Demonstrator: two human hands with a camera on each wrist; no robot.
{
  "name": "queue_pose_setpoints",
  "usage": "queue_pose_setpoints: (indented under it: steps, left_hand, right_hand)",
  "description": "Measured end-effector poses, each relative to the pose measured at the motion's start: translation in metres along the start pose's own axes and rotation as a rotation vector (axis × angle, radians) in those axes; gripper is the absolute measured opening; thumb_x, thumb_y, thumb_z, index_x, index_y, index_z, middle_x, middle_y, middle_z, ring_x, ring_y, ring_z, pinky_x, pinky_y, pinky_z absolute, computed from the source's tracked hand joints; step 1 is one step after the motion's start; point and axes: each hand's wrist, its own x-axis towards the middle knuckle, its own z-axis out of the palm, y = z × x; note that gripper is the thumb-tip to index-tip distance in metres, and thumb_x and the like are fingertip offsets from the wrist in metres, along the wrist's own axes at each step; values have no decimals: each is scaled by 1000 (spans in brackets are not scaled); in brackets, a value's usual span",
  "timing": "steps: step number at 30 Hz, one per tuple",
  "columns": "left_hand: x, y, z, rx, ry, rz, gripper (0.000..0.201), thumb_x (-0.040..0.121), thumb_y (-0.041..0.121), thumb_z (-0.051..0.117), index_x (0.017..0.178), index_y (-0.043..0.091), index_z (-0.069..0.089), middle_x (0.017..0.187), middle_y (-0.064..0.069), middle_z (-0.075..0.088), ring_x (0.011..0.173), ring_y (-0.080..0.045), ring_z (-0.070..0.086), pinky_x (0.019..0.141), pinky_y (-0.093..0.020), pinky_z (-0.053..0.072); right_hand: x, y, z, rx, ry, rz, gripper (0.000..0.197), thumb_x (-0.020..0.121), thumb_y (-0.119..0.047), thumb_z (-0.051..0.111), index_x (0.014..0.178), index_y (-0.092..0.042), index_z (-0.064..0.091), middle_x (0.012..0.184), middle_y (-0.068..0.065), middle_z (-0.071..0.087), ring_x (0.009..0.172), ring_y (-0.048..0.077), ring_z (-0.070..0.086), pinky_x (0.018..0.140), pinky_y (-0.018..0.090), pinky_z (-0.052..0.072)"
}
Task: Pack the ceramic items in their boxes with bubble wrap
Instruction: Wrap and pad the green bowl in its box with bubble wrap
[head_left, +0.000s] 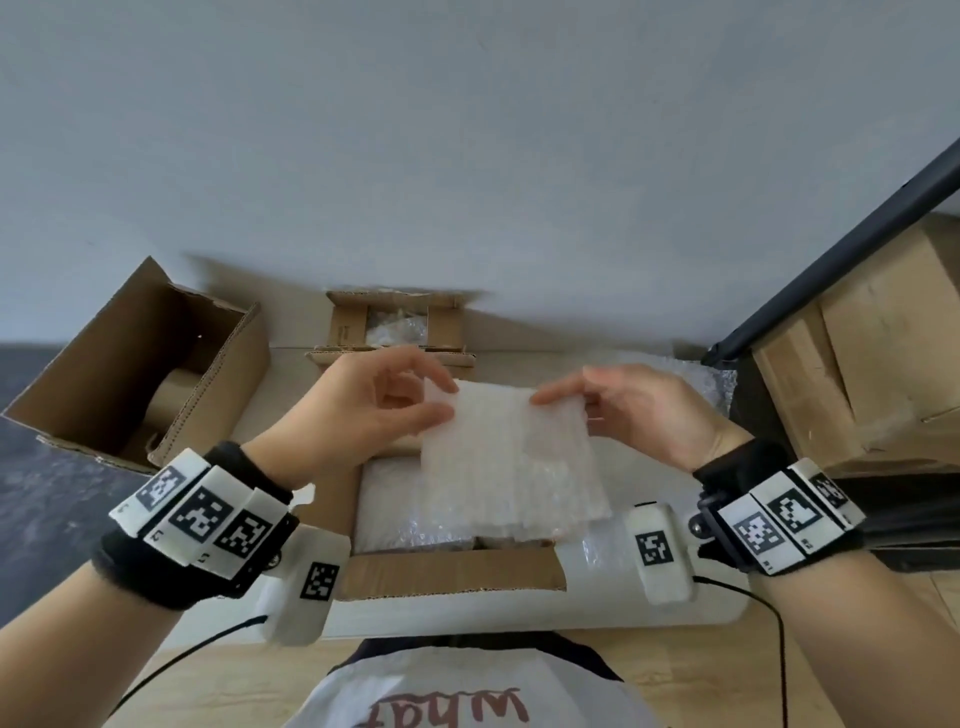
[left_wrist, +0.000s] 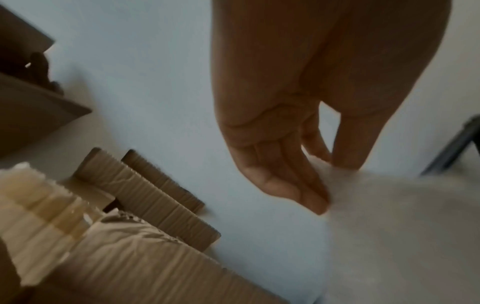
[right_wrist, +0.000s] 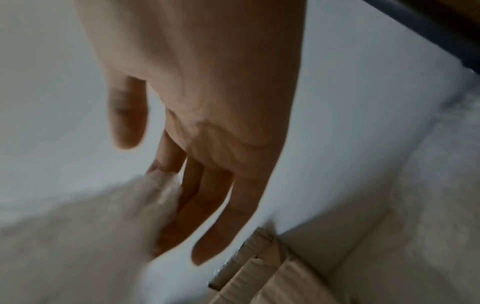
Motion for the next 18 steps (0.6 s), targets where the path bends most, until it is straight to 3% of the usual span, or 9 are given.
queue_pose_setpoints:
  steps: [2, 4, 6, 9, 11, 14, 16, 18]
  left_hand:
    - [-1, -4, 6, 157, 42, 47, 34, 76, 12, 77, 107, 22, 65, 61, 1, 61, 60, -9, 60, 68, -16, 51]
    - [-3, -7, 8, 279, 144, 147, 23, 75, 9, 78, 94, 20, 71, 69, 9, 67, 65, -5, 62, 67, -21, 52]
    - [-8, -14, 8, 435, 212, 300, 16, 73, 1, 78, 79, 15, 73, 79, 7, 71, 67, -11, 63, 63, -28, 52]
    - [-18, -31, 11, 808, 81, 524, 19, 65, -9, 78, 78, 3, 72, 88, -7, 73, 62, -22, 68, 48, -32, 55]
    - [-28, -47, 18, 973, -36, 571, 30, 55, -11, 83, 81, 0, 72, 90, -13, 72, 63, -25, 69, 43, -33, 54]
    - [-39, -71, 34, 1057, -110, 587, 28, 55, -7, 83, 80, -1, 73, 91, -14, 72, 67, -24, 71, 47, -32, 56]
    - [-45, -84, 43, 1067, -151, 545, 19, 62, -2, 77, 80, 4, 73, 92, -10, 73, 68, -20, 71, 47, -28, 55]
    - [-47, -94, 50, 1101, -234, 418, 31, 53, 3, 84, 82, 11, 73, 92, -3, 72, 69, -16, 70, 48, -24, 54]
  right_hand:
    - [1, -2, 6, -345, 66, -87, 17, 86, -17, 65, 103, -19, 67, 93, -9, 70, 82, 0, 62, 74, 13, 46]
    - [1, 3, 14, -606, 166, -195, 35, 76, -5, 76, 100, -25, 60, 87, -7, 67, 75, 0, 60, 72, 11, 46]
    - [-2, 10, 26, -730, 267, -348, 34, 73, 3, 75, 94, -21, 62, 87, -6, 66, 80, 5, 62, 78, 16, 50]
    - [-7, 36, 43, -1101, 381, -659, 16, 74, 7, 63, 78, -8, 66, 83, 1, 63, 76, 17, 62, 67, 27, 53]
    - [-9, 58, 53, -1401, 359, -745, 10, 78, 3, 62, 73, -5, 66, 82, 7, 65, 71, 22, 62, 58, 30, 52]
    - [-9, 86, 55, -1675, 192, -724, 8, 75, -1, 71, 72, -7, 66, 97, 15, 70, 87, 26, 68, 62, 29, 57]
    - [-9, 96, 55, -1720, 111, -606, 9, 72, -3, 71, 73, -10, 66, 108, 19, 68, 100, 27, 67, 66, 27, 57]
    - [-6, 101, 59, -1698, 78, -411, 21, 64, -4, 79, 79, -12, 67, 113, 20, 66, 101, 28, 67, 60, 27, 56]
